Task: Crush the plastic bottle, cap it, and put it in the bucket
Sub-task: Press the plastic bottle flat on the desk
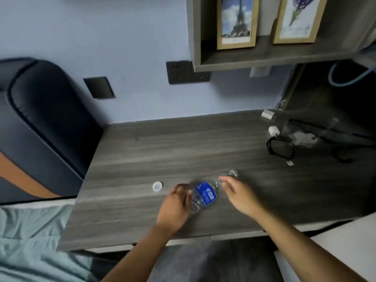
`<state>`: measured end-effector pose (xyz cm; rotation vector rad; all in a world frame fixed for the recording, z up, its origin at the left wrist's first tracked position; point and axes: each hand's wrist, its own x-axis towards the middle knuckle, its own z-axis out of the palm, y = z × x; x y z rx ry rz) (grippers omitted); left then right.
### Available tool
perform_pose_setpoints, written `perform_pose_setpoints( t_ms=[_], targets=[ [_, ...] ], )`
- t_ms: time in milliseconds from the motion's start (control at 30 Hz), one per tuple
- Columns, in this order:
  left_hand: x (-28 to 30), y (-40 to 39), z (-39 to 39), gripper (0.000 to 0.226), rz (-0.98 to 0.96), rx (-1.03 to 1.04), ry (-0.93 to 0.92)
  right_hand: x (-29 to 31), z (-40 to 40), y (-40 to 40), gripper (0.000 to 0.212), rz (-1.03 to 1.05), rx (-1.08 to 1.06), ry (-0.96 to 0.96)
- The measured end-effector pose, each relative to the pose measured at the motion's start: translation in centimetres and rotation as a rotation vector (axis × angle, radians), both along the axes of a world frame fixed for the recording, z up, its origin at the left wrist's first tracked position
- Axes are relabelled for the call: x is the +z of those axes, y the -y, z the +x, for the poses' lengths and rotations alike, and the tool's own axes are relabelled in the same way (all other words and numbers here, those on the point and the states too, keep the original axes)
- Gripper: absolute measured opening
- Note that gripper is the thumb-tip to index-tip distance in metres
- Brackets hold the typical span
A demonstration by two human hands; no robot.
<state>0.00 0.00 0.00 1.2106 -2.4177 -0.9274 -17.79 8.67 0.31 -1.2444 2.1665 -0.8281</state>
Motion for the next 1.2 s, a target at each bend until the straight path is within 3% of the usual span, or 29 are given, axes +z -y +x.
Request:
perform_pose_setpoints(
  t_ms=[100,400,567,733,867,1000,1133,1200],
  targets=[
    [-1.2,0.6,-1.9,0.033,-0.08,-0.098,0.089,-0.6,-0.4,2.9,0.034,-0.002,0.098,-0.206],
    [-4.3,1.7,-3.7,0.043,-0.261,-0.149,0.3,-5.5,-1.7,7.6,0.053,0.321,0.41,-0.482],
    [-5.5,2.1,-3.9,0.059,-0.267,-0.126,0.44,-7.3,-1.8,8.0,0.072,0.274,0.442,-0.586],
    [-6.5,2.4,-4.8,0.056,-0.23,-0.189,0.595,-7.3,-1.0,8.3,0.064,0.279,0.409,-0.634],
    [-6.0,2.3,-4.6,0.067,-0.158,-0.195,0.558,-6.5,-0.7,8.3,0.055,0.312,0.374,-0.62],
    [-6.3,2.2,-4.0,0.069,-0.408,-0.212,0.467,-6.5,-1.0,8.3,0.062,0.299,0.369,-0.671],
    [-7.9,1.8,-3.1,0.077,-0.486,-0.287,0.41,-6.4,-0.7,7.9,0.067,0.306,0.365,-0.599],
    [-8.2,2.2,-3.4,0.073,-0.526,-0.274,0.391,-6.7,-0.7,7.8,0.058,0.342,0.392,-0.584]
  ],
)
